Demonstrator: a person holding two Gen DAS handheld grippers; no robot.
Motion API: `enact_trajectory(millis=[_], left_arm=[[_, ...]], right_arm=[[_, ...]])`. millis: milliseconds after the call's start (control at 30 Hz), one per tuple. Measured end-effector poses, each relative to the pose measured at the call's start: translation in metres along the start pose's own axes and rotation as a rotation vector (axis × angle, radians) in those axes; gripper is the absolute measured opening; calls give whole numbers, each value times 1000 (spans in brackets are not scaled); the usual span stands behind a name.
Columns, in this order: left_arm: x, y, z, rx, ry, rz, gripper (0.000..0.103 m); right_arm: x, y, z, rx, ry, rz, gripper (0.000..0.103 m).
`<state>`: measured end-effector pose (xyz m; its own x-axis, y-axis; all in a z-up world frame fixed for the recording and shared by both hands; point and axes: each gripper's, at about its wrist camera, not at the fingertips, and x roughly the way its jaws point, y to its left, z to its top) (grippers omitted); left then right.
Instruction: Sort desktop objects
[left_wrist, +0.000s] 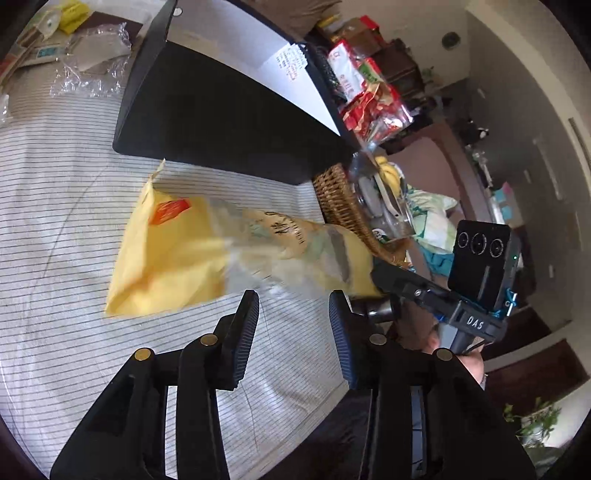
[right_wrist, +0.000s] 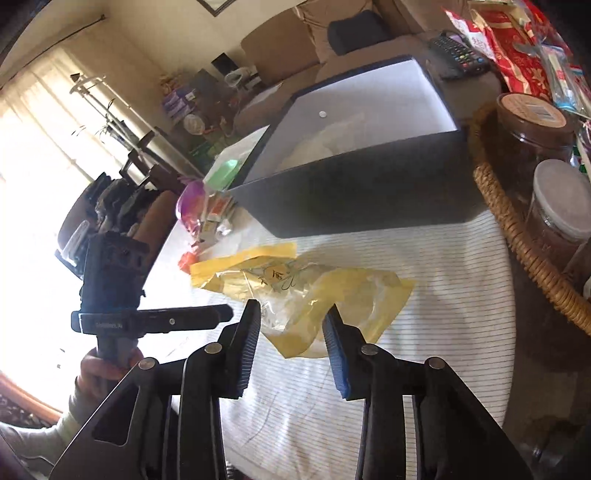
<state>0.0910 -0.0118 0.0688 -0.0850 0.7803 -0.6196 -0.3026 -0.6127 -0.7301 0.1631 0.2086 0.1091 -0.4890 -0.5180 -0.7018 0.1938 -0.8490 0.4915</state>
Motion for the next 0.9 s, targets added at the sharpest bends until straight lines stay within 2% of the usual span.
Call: enact_trajectory(millis=[67,133,200,233,267,300,333,400,500,533,600,633,667,733,800,900], left_arm=[[-3,-1,-3,5,9,59,38],[-14,7,-3,-34,-40,102,43],[-31,22,1,-75,-118,149,61],[-39,31,3,-98,-155,177,77],[-45,39,7,-117,-182,200,84],[-45,47,12,-134,-188,204,84],[-42,53,16,-151,-170,207,84],[-23,60,21,-150,-103,214,84],[16,60,17,-114,-3,278,84],[26,62,14,-108,18,283,82],[33,54,10,-69,5,293,79],[38,52,10,-62,28,279,69],[42,50,9,-54,34,285,67],[43,45,6,-29,28,317,61],[41,40,4,-23,17,289,47],[35,30,1,13,10,305,46]], right_arm=[[6,-4,-13,-21,45,-86,35],[7,-22,-23,44,77,-107,37],[5,-43,-28,147,74,-74,41],[4,-50,-29,190,59,-50,46],[2,-56,-28,221,40,-31,57],[0,-60,-26,247,19,-19,68],[0,-64,-24,265,9,-15,72],[6,-70,-19,284,10,-11,73],[30,-76,-15,323,67,21,73],[37,-78,-16,333,83,34,73],[52,-77,-17,324,121,44,73],[58,-75,-18,314,130,38,71],[61,-72,-19,301,137,42,65],[64,-61,-18,236,131,-5,64],[60,-50,-17,174,115,-24,51],[55,-37,-16,109,94,-57,47]])
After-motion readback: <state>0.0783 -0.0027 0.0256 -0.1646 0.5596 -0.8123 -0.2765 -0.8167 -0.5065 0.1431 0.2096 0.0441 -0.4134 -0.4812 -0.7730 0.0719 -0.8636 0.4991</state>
